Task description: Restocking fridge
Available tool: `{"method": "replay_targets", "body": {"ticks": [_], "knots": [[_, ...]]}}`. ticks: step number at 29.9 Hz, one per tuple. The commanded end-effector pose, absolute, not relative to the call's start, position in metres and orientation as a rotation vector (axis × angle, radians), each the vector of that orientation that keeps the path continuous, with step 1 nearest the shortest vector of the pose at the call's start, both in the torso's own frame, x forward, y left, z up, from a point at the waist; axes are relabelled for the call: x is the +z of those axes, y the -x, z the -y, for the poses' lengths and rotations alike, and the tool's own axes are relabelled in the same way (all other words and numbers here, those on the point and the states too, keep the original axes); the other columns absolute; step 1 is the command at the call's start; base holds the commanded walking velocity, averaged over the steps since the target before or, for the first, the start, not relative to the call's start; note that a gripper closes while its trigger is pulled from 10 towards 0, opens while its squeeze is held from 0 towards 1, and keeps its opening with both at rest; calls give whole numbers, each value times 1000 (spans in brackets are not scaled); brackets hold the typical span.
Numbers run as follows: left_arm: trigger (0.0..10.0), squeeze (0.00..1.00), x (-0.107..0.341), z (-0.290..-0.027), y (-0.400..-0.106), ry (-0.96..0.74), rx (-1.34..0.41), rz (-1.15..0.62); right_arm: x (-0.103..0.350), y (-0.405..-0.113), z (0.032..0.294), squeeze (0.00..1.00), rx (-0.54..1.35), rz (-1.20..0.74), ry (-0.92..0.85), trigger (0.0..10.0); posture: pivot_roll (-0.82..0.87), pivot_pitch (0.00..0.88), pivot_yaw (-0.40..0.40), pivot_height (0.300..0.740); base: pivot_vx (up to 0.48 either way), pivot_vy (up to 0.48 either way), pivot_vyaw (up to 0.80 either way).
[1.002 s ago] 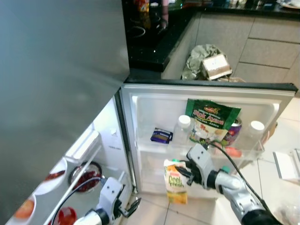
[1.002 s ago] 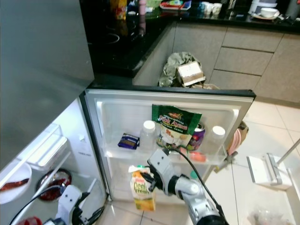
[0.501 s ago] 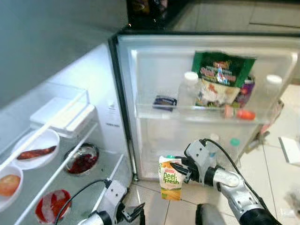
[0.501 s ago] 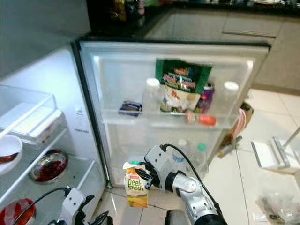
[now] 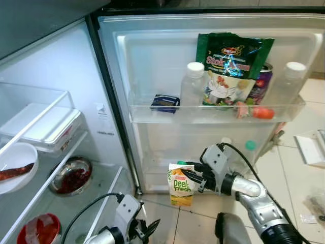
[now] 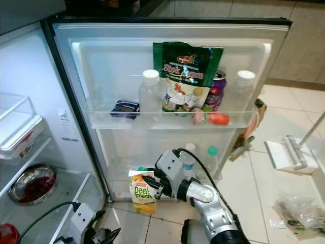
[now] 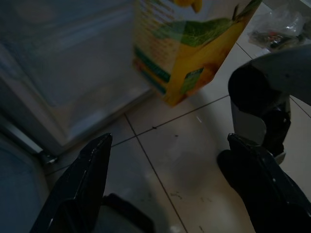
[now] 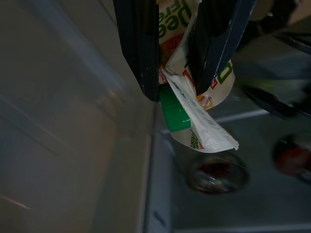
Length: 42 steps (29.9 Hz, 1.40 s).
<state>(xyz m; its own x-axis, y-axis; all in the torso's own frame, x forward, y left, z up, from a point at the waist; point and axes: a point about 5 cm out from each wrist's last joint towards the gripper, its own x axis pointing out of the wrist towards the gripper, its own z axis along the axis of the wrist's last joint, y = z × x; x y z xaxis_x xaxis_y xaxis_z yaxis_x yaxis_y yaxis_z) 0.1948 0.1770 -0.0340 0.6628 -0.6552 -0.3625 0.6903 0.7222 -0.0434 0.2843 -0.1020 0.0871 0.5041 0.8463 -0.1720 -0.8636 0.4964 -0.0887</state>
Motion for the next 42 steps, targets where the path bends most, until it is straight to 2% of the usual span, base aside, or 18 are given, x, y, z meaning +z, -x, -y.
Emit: {"method": "replay_targets", "body": {"ticks": [1,11,17,23,30,36,42], "knots": [[10000,0,-33,-170,-196,-102,-785,-355,103,-284,101,0,1071,-60,133,10000,-5,0,-33,477,0,0,0],[10000,0,-33,-172,-196,-107,-773,-355,138,-286,100,0,1097,31,136,10000,-8,0,-35,427,0,0,0],[10000,0,-34,-172,-195,-105,-772,-357,148,-279,86,0,1122,70,293,10000,-11,0,-39,397,0,0,0],[10000,0,-35,-172,-193,-102,-773,-368,152,-275,80,0,1139,88,298,10000,-12,0,-39,372,0,0,0],[10000,0,-37,-170,-191,-97,-776,-376,169,-284,82,0,1058,145,286,10000,-10,0,-40,332,0,0,0],[10000,0,-37,-169,-192,-95,-780,-373,165,-290,86,0,993,117,361,10000,-14,0,-40,307,0,0,0],[10000,0,-37,-167,-192,-94,-782,-373,153,-292,89,0,972,83,406,10000,-12,0,-44,300,0,0,0]]}}
